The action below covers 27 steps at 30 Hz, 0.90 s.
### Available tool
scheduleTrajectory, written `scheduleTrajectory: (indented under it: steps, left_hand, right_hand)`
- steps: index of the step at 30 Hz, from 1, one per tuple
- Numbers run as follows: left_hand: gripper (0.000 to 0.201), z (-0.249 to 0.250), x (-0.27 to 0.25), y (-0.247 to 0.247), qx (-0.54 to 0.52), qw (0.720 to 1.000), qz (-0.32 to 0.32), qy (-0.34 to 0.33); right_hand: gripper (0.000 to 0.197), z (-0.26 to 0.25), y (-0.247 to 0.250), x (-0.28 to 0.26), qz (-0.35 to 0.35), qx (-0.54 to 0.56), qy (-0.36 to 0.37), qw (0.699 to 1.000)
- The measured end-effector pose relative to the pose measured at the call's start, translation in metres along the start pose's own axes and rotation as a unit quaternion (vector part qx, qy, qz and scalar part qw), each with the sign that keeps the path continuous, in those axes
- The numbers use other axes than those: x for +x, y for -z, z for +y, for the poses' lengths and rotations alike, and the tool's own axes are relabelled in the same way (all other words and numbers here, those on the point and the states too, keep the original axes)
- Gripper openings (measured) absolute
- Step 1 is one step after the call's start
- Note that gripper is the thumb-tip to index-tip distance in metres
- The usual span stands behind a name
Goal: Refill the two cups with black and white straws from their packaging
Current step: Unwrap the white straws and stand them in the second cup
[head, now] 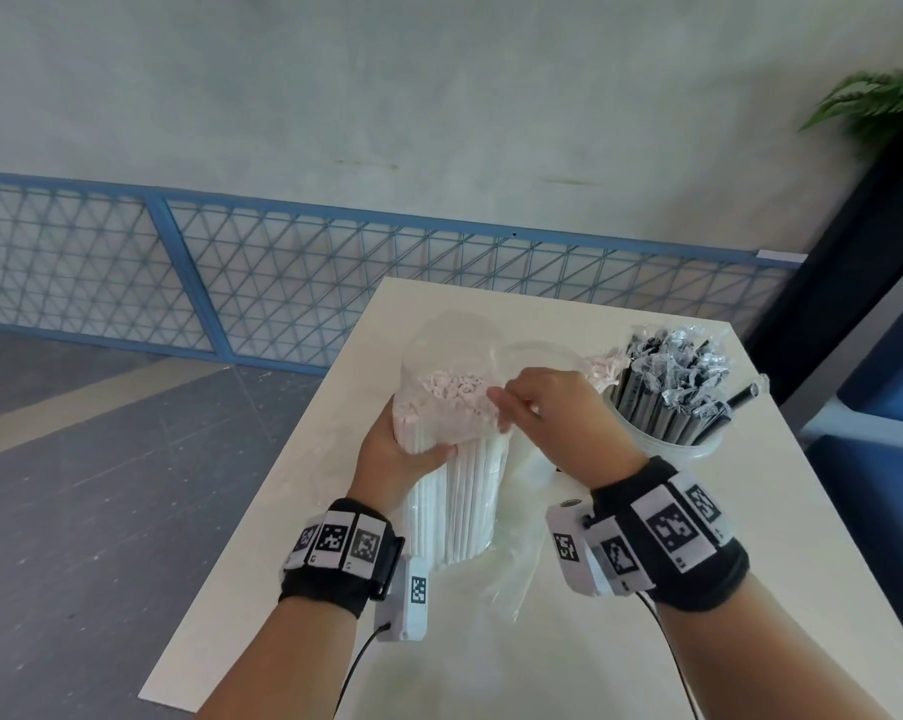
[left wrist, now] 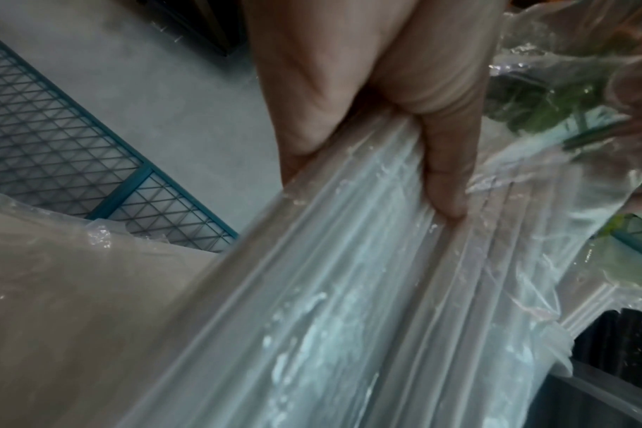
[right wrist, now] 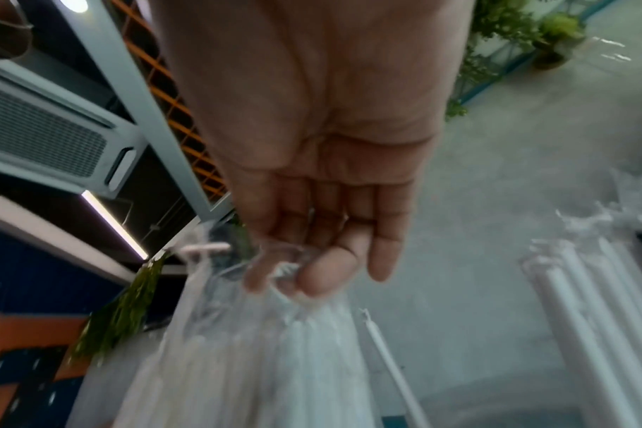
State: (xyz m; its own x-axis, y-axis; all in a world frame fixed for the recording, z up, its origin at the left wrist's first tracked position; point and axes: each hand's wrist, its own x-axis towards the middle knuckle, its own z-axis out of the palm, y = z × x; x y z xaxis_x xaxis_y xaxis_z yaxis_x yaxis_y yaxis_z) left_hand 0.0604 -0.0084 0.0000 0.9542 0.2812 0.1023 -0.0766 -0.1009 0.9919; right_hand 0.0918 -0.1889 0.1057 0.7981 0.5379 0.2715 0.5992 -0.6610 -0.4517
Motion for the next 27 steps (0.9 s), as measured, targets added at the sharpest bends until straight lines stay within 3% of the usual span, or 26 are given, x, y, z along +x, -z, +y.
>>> scheduleTrajectory:
  steps: [3, 5, 7, 10, 15, 19, 22, 27]
  left_hand:
    - [0.054, -0.001, -0.001, -0.001, 0.014, 1.000, -0.003, -0.014]
    - [0.053, 0.001, -0.002, -0.001, 0.018, 1.000, -0.009, -0.020]
    - [0.055, 0.003, -0.002, -0.003, 0.013, 0.999, -0.021, -0.020]
    - [0.061, 0.004, -0.001, -0.003, 0.013, 0.998, -0.053, -0.023]
    - [0.065, -0.001, 0.003, 0.004, 0.011, 0.998, -0.060, 0.006]
    - [0.070, -0.002, 0.004, 0.005, 0.009, 0.999, -0.049, 0.012]
    - [0.071, 0.000, 0.003, 0.003, 0.006, 0.998, -0.056, 0.008]
    - [0.061, 0.004, 0.002, -0.002, 0.012, 0.999, -0.037, -0.001]
  right_hand:
    - [0.038, 0.001, -0.001, 0.002, -0.029, -0.095, -0.070, 0.993]
    - [0.029, 0.004, -0.004, 0.004, -0.026, -0.087, -0.113, 0.989]
    - [0.032, 0.005, -0.007, 0.004, -0.034, -0.062, -0.142, 0.987]
    - [0.048, 0.007, -0.014, 0.005, -0.069, -0.060, -0.126, 0.988]
    - [0.059, 0.013, -0.024, 0.006, -0.039, 0.013, -0.111, 0.993]
    - [0.059, 0.010, -0.027, 0.004, -0.044, 0.122, -0.134, 0.982]
    - [0.062, 0.011, -0.035, 0.007, -0.054, 0.106, -0.141, 0.983]
    - [0.059, 0.015, -0.052, 0.010, 0.002, 0.172, -0.169, 0.971]
